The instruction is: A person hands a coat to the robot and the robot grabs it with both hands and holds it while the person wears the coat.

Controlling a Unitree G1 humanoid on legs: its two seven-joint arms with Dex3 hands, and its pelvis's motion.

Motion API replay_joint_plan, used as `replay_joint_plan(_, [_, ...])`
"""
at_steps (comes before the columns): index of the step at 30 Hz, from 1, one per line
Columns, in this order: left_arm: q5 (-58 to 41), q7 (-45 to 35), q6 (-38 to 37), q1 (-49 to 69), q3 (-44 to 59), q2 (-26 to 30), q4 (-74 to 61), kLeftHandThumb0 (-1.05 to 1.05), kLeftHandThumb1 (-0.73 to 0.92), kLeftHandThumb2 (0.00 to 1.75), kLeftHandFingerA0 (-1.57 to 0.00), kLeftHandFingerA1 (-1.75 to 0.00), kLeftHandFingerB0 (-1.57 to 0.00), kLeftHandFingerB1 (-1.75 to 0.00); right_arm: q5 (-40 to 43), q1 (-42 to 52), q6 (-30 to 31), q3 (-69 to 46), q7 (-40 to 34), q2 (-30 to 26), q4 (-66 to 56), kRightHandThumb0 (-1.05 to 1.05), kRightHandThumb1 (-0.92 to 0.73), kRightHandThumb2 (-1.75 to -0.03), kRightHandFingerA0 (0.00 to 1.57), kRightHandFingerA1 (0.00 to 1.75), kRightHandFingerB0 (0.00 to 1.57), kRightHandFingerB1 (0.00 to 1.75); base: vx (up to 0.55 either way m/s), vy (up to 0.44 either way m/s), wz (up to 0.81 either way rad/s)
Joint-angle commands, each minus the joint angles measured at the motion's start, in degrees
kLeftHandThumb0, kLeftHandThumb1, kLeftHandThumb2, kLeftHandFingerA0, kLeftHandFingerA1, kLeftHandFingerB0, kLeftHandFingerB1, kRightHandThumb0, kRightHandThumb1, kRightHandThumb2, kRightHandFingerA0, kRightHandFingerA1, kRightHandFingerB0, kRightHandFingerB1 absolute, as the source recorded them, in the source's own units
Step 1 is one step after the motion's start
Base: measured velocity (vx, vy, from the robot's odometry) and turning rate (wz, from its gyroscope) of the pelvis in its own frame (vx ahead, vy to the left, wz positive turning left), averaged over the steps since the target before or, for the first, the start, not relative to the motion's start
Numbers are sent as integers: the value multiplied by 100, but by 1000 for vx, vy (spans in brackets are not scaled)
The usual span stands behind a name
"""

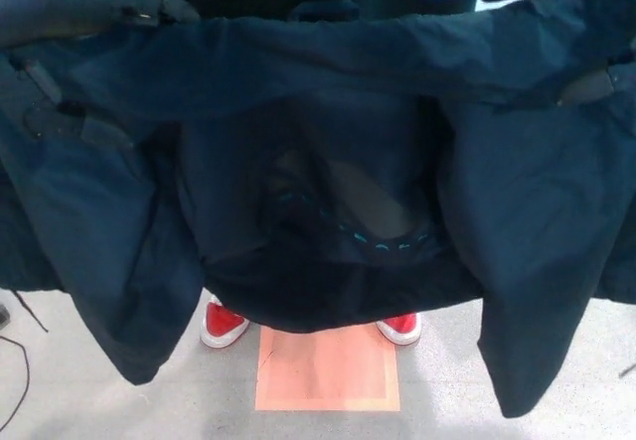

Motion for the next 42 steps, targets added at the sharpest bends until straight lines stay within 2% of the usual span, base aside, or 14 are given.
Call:
replay_joint_plan(1, [316, -176, 35, -9, -48, -137, 70, -83, 51, 87, -24, -46, -5, -22, -362, -194, -39, -62, 256, 60, 173, -84, -56, -94, 20, 48, 0, 14, 0, 0, 0])
replay_joint_plan(2, [326, -195, 53, -8, -36, -150, 69, -80, 60, 59, -35, -37, -9, -23, -369, -207, -45, -81, 247, 83, 218, -83, -56, -94, 22, 48, 0, 14, 0, 0, 0])
replay_joint_plan(4, [414, -199, -12, -4, -38, -153, 87, -38, 23, 89, 0, -48, 0, -48, -460, -234, -121, -80, 185, 131, 346, -85, -56, -93, 23, 47, 2, 15, 0, 0, 0])
replay_joint_plan(9, [476, -252, -40, 67, 50, -83, 86, -38, 24, 89, -1, -47, 0, -48, -573, -253, -210, -99, 143, 286, 509, -94, -60, -97, 32, 51, 2, 6, 0, 0, 0])
replay_joint_plan(10, [490, -263, -63, 68, 54, -79, 83, -81, 61, 60, -24, -33, -12, -25, -607, -250, -208, -98, 168, 290, 523, -98, -62, -97, 33, 50, 3, 3, 0, 0, 0])
replay_joint_plan(15, [530, -283, -148, 164, 122, 6, 48, -84, 51, 84, -20, -42, -10, -36, -568, -159, -34, -138, 433, 322, 628, -88, -67, -60, 39, 40, 1, 23, 0, 0, 0])
replay_joint_plan(20, [517, -352, -127, 211, 204, 40, -3, -83, 51, 84, -21, -42, -14, -37, -431, -167, -49, -199, 767, 301, 758, -88, -56, -92, 42, 54, 2, 10, 0, 0, 0])
replay_joint_plan(24, [552, -333, -230, 263, 192, 28, 52, -82, 50, 83, -22, -42, -15, -37, -406, -162, -38, -183, 1017, 277, 877, -83, -65, -60, 18, 31, 1, 21, 0, 0, 0])
replay_joint_plan(30, [641, -321, -326, 337, 153, 12, 49, -84, 52, 84, -20, -41, -15, -37, -491, 6, -102, -134, 1112, 322, 954, -90, -55, -92, 0, 0, 7, 11, 0, 0, 0])
replay_joint_plan(35, [700, -345, -232, 334, 147, -65, 14, -84, 51, 84, -23, -42, -15, -37, -669, 138, -142, -54, 1012, 355, 974, -91, -60, -59, 12, 29, 4, 23, 0, 0, 0])
replay_joint_plan(37, [735, -320, -222, 263, 72, -203, 52, -83, 51, 84, -23, -42, -16, -37, -716, 259, -166, -95, 998, 218, 837, -39, -19, -88, 1, 48, 0, 48, 0, 0, 0])
replay_joint_plan(38, [769, -322, -218, 218, 31, -263, 73, -83, 52, 84, -23, -42, -16, -37, -768, 346, -191, -121, 934, 152, 755, -88, -65, -61, 29, 36, 13, 25, 0, 0, 0])
replay_joint_plan(41, [917, -277, -134, 178, -34, -376, 55, -83, 70, 60, -66, -40, -55, -36, -1099, 935, -1100, -302, -408, -18, 547, -80, -87, -67, 97, 63, 80, 46, 0, 0, 0])
replay_joint_plan(42, [967, -230, -139, 192, -40, -391, 47, -83, 78, 66, -77, -103, -76, -45, -1080, 1040, -1153, -374, -544, -18, 512, -74, -92, -70, 103, 87, 84, 49, 0, 0, 0])
